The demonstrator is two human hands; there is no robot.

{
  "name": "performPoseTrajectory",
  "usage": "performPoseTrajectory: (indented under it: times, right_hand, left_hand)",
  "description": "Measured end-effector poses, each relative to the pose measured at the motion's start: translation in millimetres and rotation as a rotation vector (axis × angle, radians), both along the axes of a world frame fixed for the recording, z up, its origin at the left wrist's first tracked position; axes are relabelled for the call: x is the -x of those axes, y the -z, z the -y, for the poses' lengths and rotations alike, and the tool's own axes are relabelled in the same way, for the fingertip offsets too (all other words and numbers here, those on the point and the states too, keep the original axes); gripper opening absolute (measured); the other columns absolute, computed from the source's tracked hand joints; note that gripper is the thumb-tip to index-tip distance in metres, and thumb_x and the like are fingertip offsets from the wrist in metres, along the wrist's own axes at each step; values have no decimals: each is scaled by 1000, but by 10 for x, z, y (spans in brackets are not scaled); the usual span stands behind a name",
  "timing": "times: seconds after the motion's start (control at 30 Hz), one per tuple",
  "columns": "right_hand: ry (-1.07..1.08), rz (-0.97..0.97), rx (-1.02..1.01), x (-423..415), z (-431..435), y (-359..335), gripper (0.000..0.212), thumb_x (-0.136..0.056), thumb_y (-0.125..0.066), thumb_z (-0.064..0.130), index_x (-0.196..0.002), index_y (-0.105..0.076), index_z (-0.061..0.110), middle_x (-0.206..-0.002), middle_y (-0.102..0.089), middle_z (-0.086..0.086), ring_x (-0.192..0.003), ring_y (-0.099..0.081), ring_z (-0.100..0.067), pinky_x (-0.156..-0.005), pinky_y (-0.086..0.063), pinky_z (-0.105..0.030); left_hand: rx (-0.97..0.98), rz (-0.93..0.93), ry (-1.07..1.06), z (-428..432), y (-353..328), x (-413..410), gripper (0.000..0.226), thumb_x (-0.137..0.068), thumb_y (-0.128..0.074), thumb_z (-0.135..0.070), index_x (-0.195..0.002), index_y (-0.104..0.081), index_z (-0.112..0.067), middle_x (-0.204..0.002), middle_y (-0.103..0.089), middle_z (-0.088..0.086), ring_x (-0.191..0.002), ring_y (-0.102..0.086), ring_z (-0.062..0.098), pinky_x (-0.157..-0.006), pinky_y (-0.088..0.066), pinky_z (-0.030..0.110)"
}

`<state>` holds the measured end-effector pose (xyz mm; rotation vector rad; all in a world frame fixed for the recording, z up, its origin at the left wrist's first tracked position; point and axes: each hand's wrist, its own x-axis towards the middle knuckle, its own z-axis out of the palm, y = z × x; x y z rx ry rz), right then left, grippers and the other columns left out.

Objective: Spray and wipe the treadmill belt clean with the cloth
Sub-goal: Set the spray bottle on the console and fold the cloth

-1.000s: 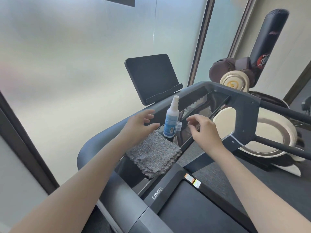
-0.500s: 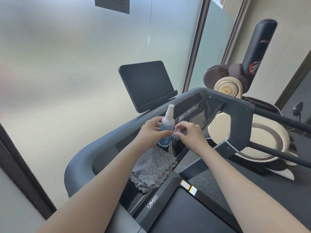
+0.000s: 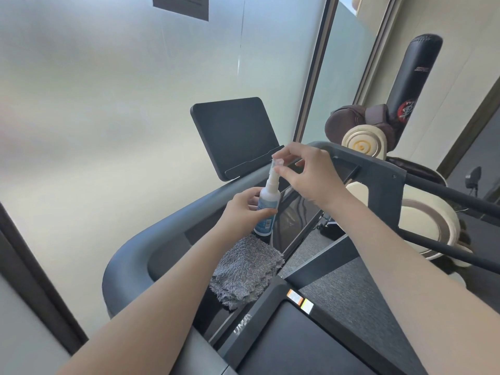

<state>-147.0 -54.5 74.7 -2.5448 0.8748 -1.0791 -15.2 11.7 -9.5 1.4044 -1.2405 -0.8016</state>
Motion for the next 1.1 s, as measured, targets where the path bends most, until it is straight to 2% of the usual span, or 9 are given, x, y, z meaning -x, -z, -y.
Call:
performPoseTrajectory:
  times: [0.13, 0.23, 0.4, 0.7, 0.77, 0.87, 0.93, 1.0, 1.1]
  right_hand:
    - [-20, -31, 14, 2, 19, 75, 15, -86, -66, 15, -100, -70, 13, -94, -70, -2, -86, -59, -12, -70, -39, -8]
    - [-19, 30, 23, 1, -2, 145, 14, -85, -67, 13, -98, -71, 10, -93, -68, -2, -82, -55, -10, -75, -43, -16]
    - [0, 87, 86, -17, -5, 255, 14, -85, -67, 13, -97, -70, 6, -94, -68, -7, -80, -51, -8, -69, -36, -2]
    - [-16, 34, 70, -17, 7, 199, 12, -86, -65, 13, -89, -69, 2, -88, -66, -7, -79, -52, -13, -70, -36, -5]
    - [-20, 11, 61, -23, -5, 185, 12, -87, -63, 13, -87, -67, 2, -87, -66, -7, -80, -53, -15, -69, -37, -8]
    - [-33, 4, 78, -45, -29, 199, 12, -89, -60, 13, -90, -65, 1, -86, -66, -7, -83, -56, -19, -72, -45, -23]
    - [-33, -4, 83, -46, -45, 194, 11, -89, -59, 12, -93, -64, 2, -88, -66, -7, -84, -55, -18, -74, -47, -27]
    - [-26, -26, 89, -39, -47, 197, 11, -89, -59, 11, -95, -62, 3, -92, -65, -8, -83, -53, -16, -73, -46, -25]
    - [-12, -8, 48, -33, -43, 233, 14, -89, -60, 13, -102, -62, 8, -100, -65, -7, -86, -53, -12, -71, -43, -13]
  left_hand:
    - [2, 10, -6, 1, 6, 0, 37, -84, -72, -14, -119, -62, -22, -97, -68, 5, -93, -68, 19, -88, -54, 39]
    - [3, 13, -7, 1, 8, 2, 37, -84, -72, -14, -119, -62, -21, -96, -68, 5, -93, -68, 20, -89, -54, 41]
    - [5, 14, -6, 7, 25, -10, 39, -83, -72, -15, -121, -62, -20, -96, -69, 5, -93, -68, 20, -90, -54, 43]
    - [12, 3, 1, 37, 37, -32, 37, -81, -73, -13, -117, -66, -22, -98, -70, 13, -90, -70, 22, -90, -54, 47]
    - [14, 7, 6, 37, 41, -35, 37, -81, -73, -12, -116, -66, -23, -99, -70, 16, -91, -70, 22, -90, -54, 47]
    - [19, 12, 12, 32, 47, -44, 38, -82, -73, -14, -118, -66, -23, -99, -70, 16, -91, -70, 22, -90, -54, 47]
    - [20, 11, 14, 27, 54, -45, 38, -83, -73, -15, -119, -65, -22, -99, -70, 14, -91, -70, 20, -90, -55, 46]
    - [20, 15, 16, 28, 59, -47, 39, -83, -73, -15, -120, -64, -22, -99, -70, 12, -91, -70, 19, -89, -55, 45]
    - [21, 8, 16, 33, 58, -42, 40, -83, -73, -16, -121, -63, -22, -98, -70, 9, -92, -69, 19, -88, -55, 44]
